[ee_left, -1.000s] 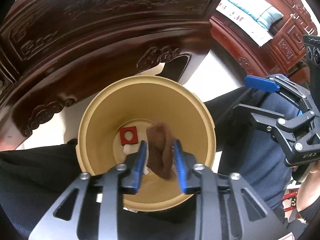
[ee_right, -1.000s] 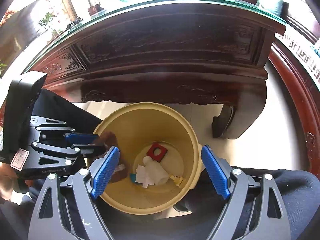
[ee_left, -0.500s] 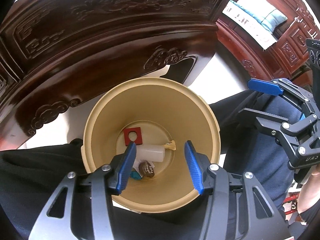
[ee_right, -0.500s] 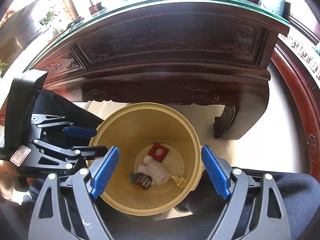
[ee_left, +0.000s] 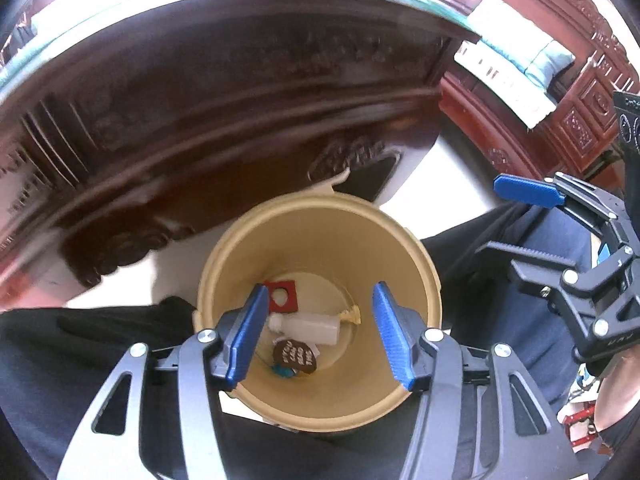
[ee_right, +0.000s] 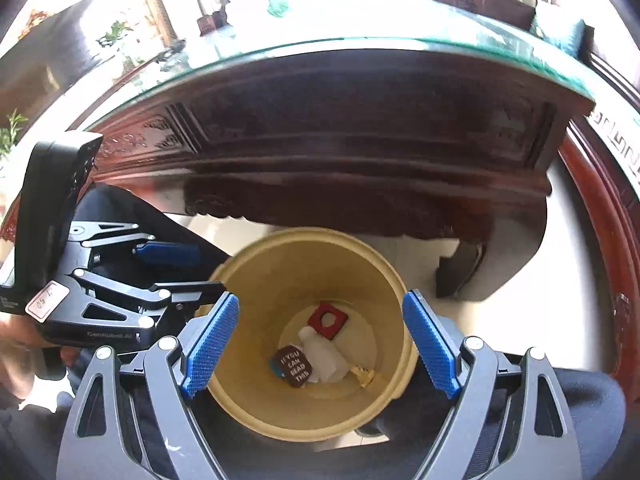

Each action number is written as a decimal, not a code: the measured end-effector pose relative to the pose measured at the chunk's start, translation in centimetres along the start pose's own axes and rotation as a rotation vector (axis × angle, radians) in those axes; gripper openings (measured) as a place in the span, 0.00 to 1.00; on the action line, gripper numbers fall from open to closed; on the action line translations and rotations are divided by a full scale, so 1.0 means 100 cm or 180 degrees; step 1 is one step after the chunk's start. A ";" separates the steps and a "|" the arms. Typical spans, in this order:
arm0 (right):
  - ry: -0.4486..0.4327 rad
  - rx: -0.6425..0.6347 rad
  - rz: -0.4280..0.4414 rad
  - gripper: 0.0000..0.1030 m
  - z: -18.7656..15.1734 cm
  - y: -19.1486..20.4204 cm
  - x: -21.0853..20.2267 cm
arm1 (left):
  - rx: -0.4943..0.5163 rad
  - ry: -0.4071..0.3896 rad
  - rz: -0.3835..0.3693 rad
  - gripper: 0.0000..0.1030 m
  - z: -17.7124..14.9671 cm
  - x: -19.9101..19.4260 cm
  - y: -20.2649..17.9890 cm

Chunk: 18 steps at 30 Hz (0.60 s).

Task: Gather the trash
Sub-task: 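Raise both grippers from the bucket back toward the table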

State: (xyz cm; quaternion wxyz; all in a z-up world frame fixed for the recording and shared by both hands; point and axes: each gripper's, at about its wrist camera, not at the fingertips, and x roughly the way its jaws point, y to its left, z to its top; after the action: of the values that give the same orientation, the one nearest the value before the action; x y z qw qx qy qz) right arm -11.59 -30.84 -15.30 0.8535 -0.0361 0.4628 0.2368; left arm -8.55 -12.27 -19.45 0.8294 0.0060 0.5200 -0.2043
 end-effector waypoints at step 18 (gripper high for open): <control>-0.0912 -0.0178 -0.0049 0.85 0.118 0.023 -0.034 | -0.0395 -0.0956 0.0419 0.75 0.076 -0.107 0.062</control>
State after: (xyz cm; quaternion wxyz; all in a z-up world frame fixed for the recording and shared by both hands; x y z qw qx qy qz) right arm -5.03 -26.77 -5.49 0.9112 -0.0292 0.3292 0.2458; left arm -3.90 -4.66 -7.95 0.9081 -0.0417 0.4003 -0.1156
